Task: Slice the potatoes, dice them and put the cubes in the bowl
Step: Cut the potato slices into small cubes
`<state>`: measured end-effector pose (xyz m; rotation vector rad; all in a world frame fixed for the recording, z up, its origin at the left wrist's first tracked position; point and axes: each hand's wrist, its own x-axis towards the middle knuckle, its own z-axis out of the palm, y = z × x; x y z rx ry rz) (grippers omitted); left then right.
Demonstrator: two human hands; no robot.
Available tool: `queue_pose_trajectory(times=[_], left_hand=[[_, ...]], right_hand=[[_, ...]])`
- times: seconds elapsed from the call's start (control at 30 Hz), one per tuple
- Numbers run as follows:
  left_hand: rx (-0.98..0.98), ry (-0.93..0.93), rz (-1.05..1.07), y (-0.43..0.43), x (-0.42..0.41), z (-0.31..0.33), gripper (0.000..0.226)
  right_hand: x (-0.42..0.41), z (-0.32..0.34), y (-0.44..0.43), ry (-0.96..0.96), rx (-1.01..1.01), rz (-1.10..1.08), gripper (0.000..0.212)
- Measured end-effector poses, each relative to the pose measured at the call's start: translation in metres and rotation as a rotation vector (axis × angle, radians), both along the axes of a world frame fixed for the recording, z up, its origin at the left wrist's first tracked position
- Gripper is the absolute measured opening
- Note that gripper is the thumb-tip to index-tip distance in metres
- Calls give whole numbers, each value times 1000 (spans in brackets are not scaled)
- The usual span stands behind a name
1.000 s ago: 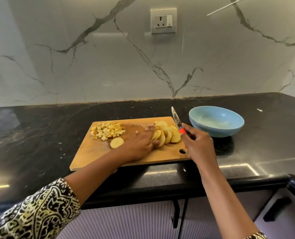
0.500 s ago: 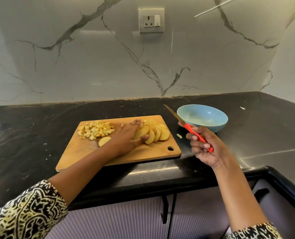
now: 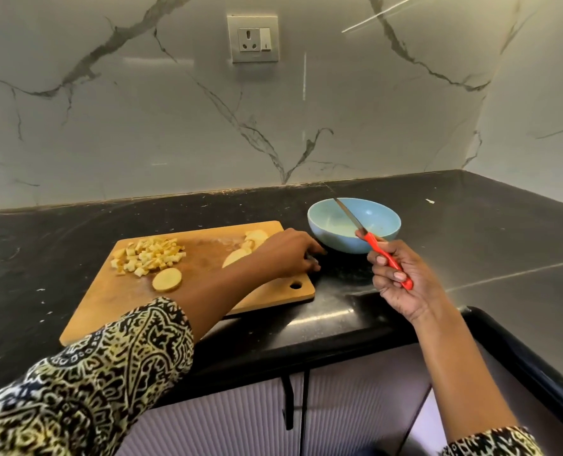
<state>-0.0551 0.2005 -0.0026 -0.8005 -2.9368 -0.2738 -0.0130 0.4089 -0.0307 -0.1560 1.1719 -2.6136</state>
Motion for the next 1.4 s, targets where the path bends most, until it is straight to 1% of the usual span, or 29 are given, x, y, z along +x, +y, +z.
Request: queue_pose_trajectory(times=[0.1, 0.2, 0.47, 0.53, 0.6, 0.67, 0.73, 0.8, 0.87, 0.93, 1.0, 1.13, 1.27, 1.33, 1.4], left_hand=[[-75, 28, -42, 5, -7, 2, 30], [-76, 43, -56, 7, -11, 2, 26], [-62, 66, -87, 3, -12, 5, 16], [0, 48, -72, 1, -12, 11, 15], [122, 32, -61, -9, -9, 24, 15], [244, 6, -38, -33, -3, 44, 13], [324, -33, 32, -73, 7, 60, 11], [379, -39, 133, -123, 18, 67, 10], [400, -14, 229, -170, 29, 67, 11], [436, -28, 298, -205, 37, 62, 15], [493, -74, 333, -228, 44, 55, 21], [542, -78, 362, -244, 42, 41, 29], [573, -83, 375, -247, 40, 34, 36], [596, -57, 369, -248, 44, 32, 37], [536, -38, 331, -249, 53, 28, 36]], right_hand=[[-1, 0, 0, 0, 10, 10, 47], [0, 0, -1, -1, 20, 5, 40], [3, 5, -6, -18, 42, -9, 39], [5, 5, -8, -15, 44, -15, 39], [7, 5, -10, -7, 43, -9, 40], [10, 5, -18, -1, 56, 19, 44], [14, 8, -35, 28, 86, 75, 46], [20, 15, -58, 86, 161, 138, 42], [24, 23, -88, 148, 282, 194, 35], [28, 29, -118, 207, 415, 206, 31], [33, 31, -148, 244, 504, 195, 31], [42, 28, -182, 270, 567, 180, 29], [45, 25, -189, 303, 638, 121, 32], [45, 24, -189, 323, 721, 94, 36], [46, 23, -189, 371, 868, 71, 40]])
